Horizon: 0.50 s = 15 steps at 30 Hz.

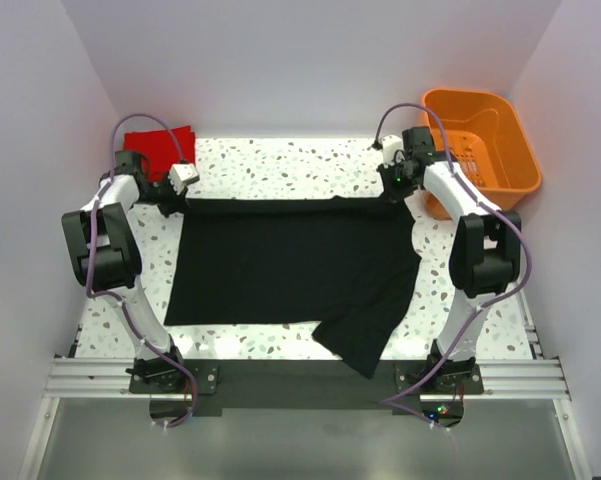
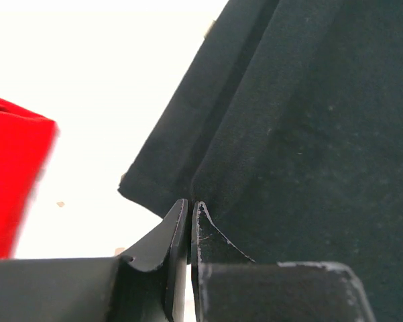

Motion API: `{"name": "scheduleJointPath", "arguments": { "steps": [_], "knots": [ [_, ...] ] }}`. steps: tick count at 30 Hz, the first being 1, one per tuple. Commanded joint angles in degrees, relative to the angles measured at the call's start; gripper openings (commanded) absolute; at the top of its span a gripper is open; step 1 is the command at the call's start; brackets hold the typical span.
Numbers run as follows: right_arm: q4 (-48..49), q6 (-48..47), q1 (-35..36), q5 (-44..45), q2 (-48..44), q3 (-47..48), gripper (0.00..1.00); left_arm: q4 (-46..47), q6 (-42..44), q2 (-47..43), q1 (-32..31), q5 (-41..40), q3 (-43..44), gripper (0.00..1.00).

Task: Fold and stack the t-shirts
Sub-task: Fold the tshirt

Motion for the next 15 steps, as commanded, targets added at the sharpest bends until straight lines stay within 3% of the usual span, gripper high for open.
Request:
{"name": "scheduleJointPath", "arguments": {
  "steps": [1, 15],
  "knots": [
    [-1.82, -0.67, -0.3, -1.83, -5.29, -2.97, 0.0, -2.72, 2.08, -1.45, 0.97, 1.75, 3.23, 0.0],
    [3.19, 0.3, 1.19, -0.51, -2.74, -12.91, 0.0, 0.08, 5.07, 1.44, 0.71, -2.2, -2.48, 0.0]
  ]
}}
